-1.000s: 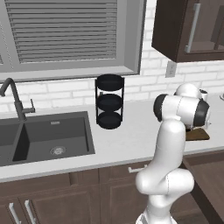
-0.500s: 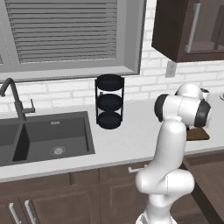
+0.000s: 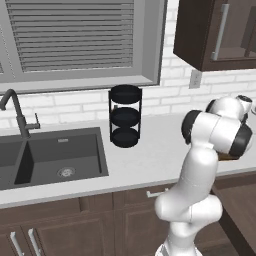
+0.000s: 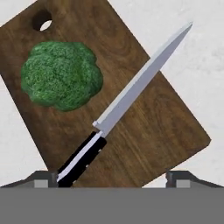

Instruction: Place the appropriate cutting tool for cutting the broccoli skin on the cutting board.

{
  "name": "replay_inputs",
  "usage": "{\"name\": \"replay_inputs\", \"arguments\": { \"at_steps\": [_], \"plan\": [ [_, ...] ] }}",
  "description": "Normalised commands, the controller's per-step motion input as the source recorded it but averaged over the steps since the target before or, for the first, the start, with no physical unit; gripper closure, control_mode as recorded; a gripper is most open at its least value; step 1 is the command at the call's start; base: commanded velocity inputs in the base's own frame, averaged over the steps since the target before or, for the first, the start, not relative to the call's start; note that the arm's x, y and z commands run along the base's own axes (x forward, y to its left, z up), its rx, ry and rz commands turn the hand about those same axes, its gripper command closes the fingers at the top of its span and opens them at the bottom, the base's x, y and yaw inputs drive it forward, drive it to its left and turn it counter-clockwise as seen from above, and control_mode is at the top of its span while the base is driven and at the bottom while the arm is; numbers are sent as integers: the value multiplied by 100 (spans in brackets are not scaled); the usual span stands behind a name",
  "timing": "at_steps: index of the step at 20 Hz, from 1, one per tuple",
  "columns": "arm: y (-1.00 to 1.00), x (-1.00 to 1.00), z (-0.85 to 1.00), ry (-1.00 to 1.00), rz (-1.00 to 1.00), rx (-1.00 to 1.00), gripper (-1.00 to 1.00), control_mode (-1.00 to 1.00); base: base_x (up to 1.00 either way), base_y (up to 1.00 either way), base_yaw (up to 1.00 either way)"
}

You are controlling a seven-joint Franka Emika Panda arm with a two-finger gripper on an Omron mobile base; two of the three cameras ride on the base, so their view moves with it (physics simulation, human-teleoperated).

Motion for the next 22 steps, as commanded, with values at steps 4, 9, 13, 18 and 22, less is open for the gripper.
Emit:
{"name": "replay_inputs", "arguments": {
  "at_steps": [4, 9, 13, 18, 22],
  "plan": [
    [70, -94, 47, -20, 0, -2, -100, -100, 0, 0, 0],
    [86, -100, 25, -10, 0, -11, -100, -100, 0, 0, 0],
    [98, -92, 36, 1, 0, -13, -100, -100, 0, 0, 0],
    [94, -82, 47, 4, 0, -9, -100, -100, 0, 0, 0],
    [93, -99, 42, 0, 0, -7, -100, -100, 0, 0, 0]
  ]
}}
